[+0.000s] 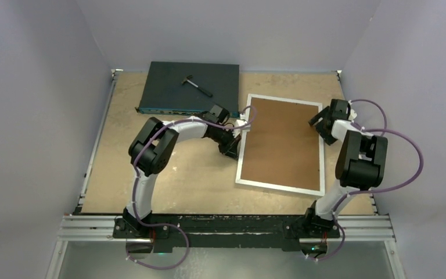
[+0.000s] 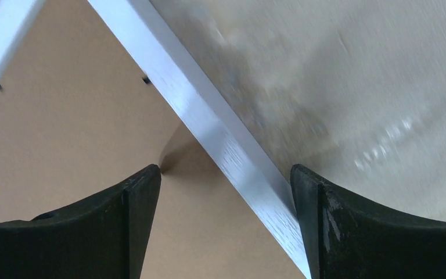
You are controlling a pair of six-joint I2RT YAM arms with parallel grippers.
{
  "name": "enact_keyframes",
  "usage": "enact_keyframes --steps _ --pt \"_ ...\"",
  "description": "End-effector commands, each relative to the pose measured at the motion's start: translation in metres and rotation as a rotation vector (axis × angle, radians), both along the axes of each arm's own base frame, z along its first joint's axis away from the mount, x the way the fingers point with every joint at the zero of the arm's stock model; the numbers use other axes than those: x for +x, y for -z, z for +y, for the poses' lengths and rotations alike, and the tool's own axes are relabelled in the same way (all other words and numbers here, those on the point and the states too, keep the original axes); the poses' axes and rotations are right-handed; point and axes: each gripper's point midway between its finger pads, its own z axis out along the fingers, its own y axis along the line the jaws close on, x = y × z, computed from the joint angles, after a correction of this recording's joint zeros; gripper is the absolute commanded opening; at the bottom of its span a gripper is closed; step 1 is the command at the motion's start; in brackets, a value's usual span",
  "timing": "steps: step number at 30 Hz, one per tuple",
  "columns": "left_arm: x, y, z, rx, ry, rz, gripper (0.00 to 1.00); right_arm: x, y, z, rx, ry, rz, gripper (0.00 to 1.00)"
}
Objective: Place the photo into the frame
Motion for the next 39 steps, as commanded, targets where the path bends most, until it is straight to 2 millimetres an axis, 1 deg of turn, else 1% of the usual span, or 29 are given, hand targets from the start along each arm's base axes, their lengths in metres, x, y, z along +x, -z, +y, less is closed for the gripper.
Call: enact_keyframes --steps 1,3,5,7,11,14,15,16,17,19,21,22,23,24,25,27,29,31,33,34,35,37,39 --pt "-0.026 0.029 -0.015 0.039 0.062 0.019 0.01 0.061 -0.026 0.000 0.009 -0.038 -0.148 0.85" --pt "-0.032 0.031 -0.029 0.029 0.088 0.017 0.01 0.078 -0.030 -0.002 0.002 -0.037 -0.158 0.85" --pt "-0.034 0.035 -0.043 0.028 0.109 0.011 0.01 0.088 -0.031 -0.003 -0.016 -0.031 -0.140 0.86" --pt "-0.033 0.040 -0.056 0.025 0.114 0.004 0.01 0.103 -0.040 -0.005 -0.038 -0.030 -0.152 0.88" --pt "-0.019 0.042 -0.076 0.008 0.087 -0.012 0.01 0.123 -0.050 -0.004 -0.084 -0.048 -0.154 0.92" --pt "-0.012 0.036 -0.085 -0.012 0.077 -0.014 0.02 0.130 -0.070 -0.003 -0.152 -0.056 -0.150 0.95" --pt "-0.013 0.030 -0.087 -0.022 0.082 -0.010 0.03 0.128 -0.079 0.000 -0.165 -0.058 -0.151 0.97" --pt "-0.014 0.023 -0.087 -0.030 0.088 0.000 0.05 0.122 -0.094 0.002 -0.174 -0.060 -0.167 0.98" --pt "-0.015 0.012 -0.086 -0.040 0.100 0.009 0.09 0.114 -0.105 0.005 -0.176 -0.060 -0.175 0.99" --pt "-0.016 -0.015 -0.081 -0.060 0.127 0.023 0.21 0.091 -0.119 0.015 -0.156 -0.069 -0.190 0.99" --pt "-0.007 -0.044 -0.071 -0.073 0.136 0.017 0.28 0.060 -0.124 0.026 -0.120 -0.079 -0.175 0.99" --pt "0.004 -0.060 -0.067 -0.088 0.127 0.003 0.31 0.045 -0.123 0.036 -0.104 -0.099 -0.169 0.99" --pt "0.019 -0.073 -0.063 -0.104 0.108 -0.014 0.32 0.030 -0.119 0.045 -0.087 -0.113 -0.151 0.99" --pt "0.038 -0.088 -0.059 -0.122 0.085 -0.044 0.34 0.014 -0.112 0.056 -0.062 -0.129 -0.120 0.99" --pt "0.062 -0.093 -0.056 -0.125 0.049 -0.075 0.35 -0.001 -0.104 0.063 -0.045 -0.138 -0.079 0.99" --pt "0.116 -0.102 -0.047 -0.131 -0.053 -0.155 0.36 -0.035 -0.087 0.075 -0.013 -0.142 0.024 0.99" --pt "0.166 -0.103 -0.043 -0.130 -0.161 -0.248 0.37 -0.067 -0.071 0.088 0.041 -0.155 0.093 0.99" --pt "0.205 -0.104 -0.043 -0.146 -0.251 -0.337 0.40 -0.094 -0.064 0.099 0.097 -0.164 0.115 0.99" --pt "0.232 -0.111 -0.047 -0.192 -0.304 -0.427 0.44 -0.114 -0.066 0.104 0.129 -0.153 0.131 0.99" --pt "0.241 -0.110 -0.050 -0.212 -0.329 -0.462 0.47 -0.122 -0.072 0.106 0.139 -0.153 0.122 0.99" --pt "0.251 -0.113 -0.053 -0.243 -0.349 -0.499 0.51 -0.130 -0.073 0.109 0.155 -0.157 0.130 0.99" --pt "0.266 -0.118 -0.062 -0.294 -0.380 -0.531 0.55 -0.144 -0.077 0.115 0.186 -0.170 0.148 0.99" --pt "0.277 -0.114 -0.071 -0.330 -0.393 -0.521 0.57 -0.161 -0.077 0.117 0.201 -0.168 0.197 0.99"
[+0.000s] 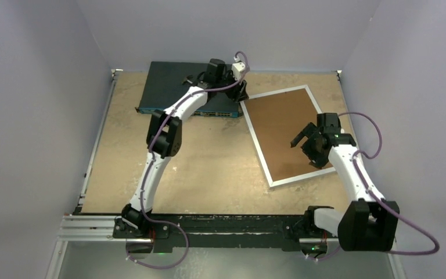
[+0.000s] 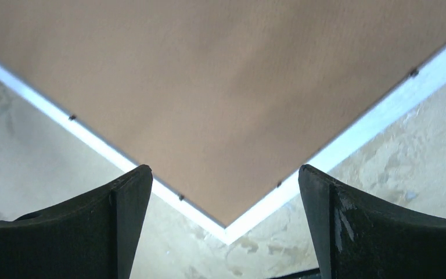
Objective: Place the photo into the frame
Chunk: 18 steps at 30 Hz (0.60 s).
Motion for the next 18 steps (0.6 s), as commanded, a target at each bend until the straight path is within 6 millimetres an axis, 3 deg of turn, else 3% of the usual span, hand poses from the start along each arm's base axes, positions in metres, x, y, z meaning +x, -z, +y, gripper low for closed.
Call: enact_keyframes --steps 1,4,8,18 --pt "0.025 -0.010 -0.043 -0.134 -0.020 -0.089 0.58 -0.040 -0.007 0.011 0.064 0.012 0.091 0.99" --pt "0.030 0.004 -0.052 -0.166 -0.041 -0.074 0.64 -0.065 0.008 0.020 0.114 0.014 0.148 0.99" --pt "0.035 0.014 -0.060 -0.169 -0.067 -0.108 0.66 -0.081 0.033 0.029 0.172 0.049 0.174 0.99" --pt "0.052 0.029 -0.050 -0.179 -0.186 -0.123 0.66 -0.050 0.049 0.038 0.260 0.130 0.028 0.99"
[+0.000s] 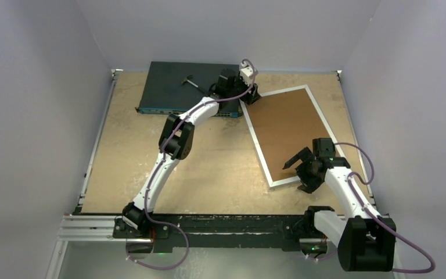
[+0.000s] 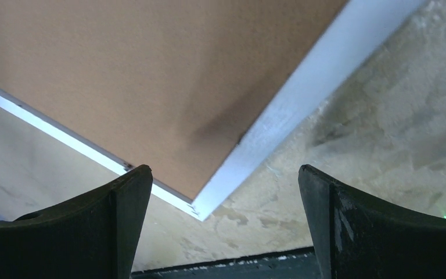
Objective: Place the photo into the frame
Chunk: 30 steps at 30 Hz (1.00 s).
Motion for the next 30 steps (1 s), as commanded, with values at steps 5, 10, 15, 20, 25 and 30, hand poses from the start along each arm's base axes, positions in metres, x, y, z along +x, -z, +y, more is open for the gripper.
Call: enact_keyframes --steps 5,10,15,20,25,30 --pt "0.035 0.008 0.021 0.047 -0.212 -0.054 0.57 0.030 0.004 0.002 0.045 0.101 -0.067 0.99" --pt "0.048 0.025 0.044 0.182 -0.390 -0.130 0.50 0.033 0.003 -0.002 0.027 0.134 -0.072 0.99" --pt "0.045 0.035 0.043 0.234 -0.388 -0.154 0.50 0.027 0.011 -0.004 0.020 0.150 -0.048 0.99" --pt "0.027 0.058 0.027 0.299 -0.279 -0.124 0.49 0.036 0.006 -0.016 -0.027 0.189 -0.079 0.99" --pt "0.004 0.075 0.019 0.336 -0.139 -0.069 0.47 0.065 -0.007 -0.035 -0.056 0.223 -0.152 0.99" --pt "-0.016 0.091 0.019 0.391 -0.030 -0.029 0.45 0.087 -0.015 -0.073 -0.131 0.282 -0.183 0.99"
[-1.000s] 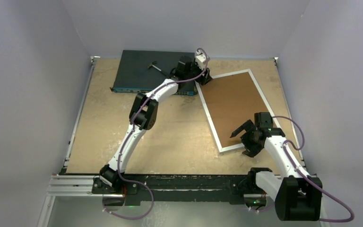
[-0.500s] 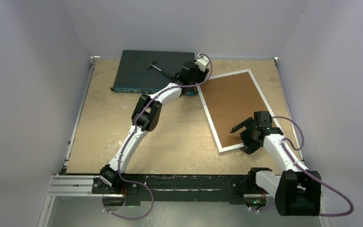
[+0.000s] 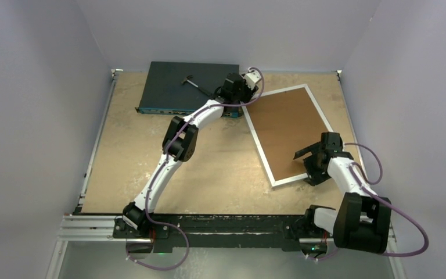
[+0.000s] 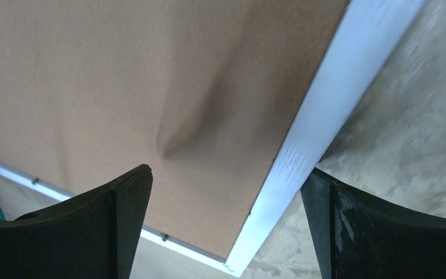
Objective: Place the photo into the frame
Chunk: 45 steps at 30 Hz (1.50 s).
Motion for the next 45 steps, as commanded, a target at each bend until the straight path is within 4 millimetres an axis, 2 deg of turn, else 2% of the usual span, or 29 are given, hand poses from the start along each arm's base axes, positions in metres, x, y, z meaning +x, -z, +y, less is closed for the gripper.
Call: enact_keyframes --steps 1,8,14,19,23,27,29,31,34,38,40,42,43,45 --pt "-0.051 0.068 -0.001 0.153 0.169 0.212 0.45 0.050 -0.031 -0.046 -0.139 0.061 -0.149 0.99" --pt "-0.068 0.080 0.000 0.172 0.245 0.265 0.41 0.077 -0.045 -0.096 -0.267 0.145 -0.191 0.98" --pt "-0.096 0.088 -0.004 0.153 0.332 0.346 0.38 0.100 -0.044 -0.115 -0.303 0.175 -0.192 0.96" --pt "-0.115 0.084 -0.007 0.134 0.413 0.390 0.34 0.113 -0.048 -0.134 -0.359 0.204 -0.193 0.97" --pt "-0.131 0.085 -0.008 0.129 0.468 0.436 0.34 0.116 -0.046 -0.148 -0.402 0.210 -0.164 0.97" --pt "-0.144 0.090 -0.009 0.106 0.500 0.493 0.33 0.110 -0.045 -0.165 -0.453 0.235 -0.131 0.98" --pt "-0.152 0.092 -0.011 0.091 0.515 0.528 0.33 0.109 -0.051 -0.169 -0.479 0.240 -0.132 0.98" --pt "-0.161 0.094 -0.013 0.082 0.530 0.559 0.32 0.114 -0.067 -0.175 -0.525 0.232 -0.178 0.97" --pt "-0.174 0.095 -0.013 0.057 0.540 0.606 0.32 0.117 -0.079 -0.159 -0.537 0.171 -0.226 0.97" --pt "-0.187 0.081 -0.013 0.016 0.558 0.644 0.32 0.109 -0.064 -0.119 -0.465 0.093 -0.206 0.98" --pt "-0.188 0.067 -0.014 -0.006 0.562 0.640 0.32 0.111 -0.061 -0.086 -0.430 0.017 -0.225 0.98" --pt "-0.184 0.047 -0.015 -0.034 0.551 0.621 0.31 0.125 -0.068 -0.038 -0.430 -0.110 -0.294 0.97" --pt "-0.177 0.034 -0.015 -0.061 0.537 0.609 0.32 0.133 -0.072 -0.015 -0.424 -0.172 -0.327 0.96" --pt "-0.156 0.001 -0.011 -0.135 0.480 0.581 0.35 0.148 -0.079 0.015 -0.434 -0.278 -0.362 0.90"
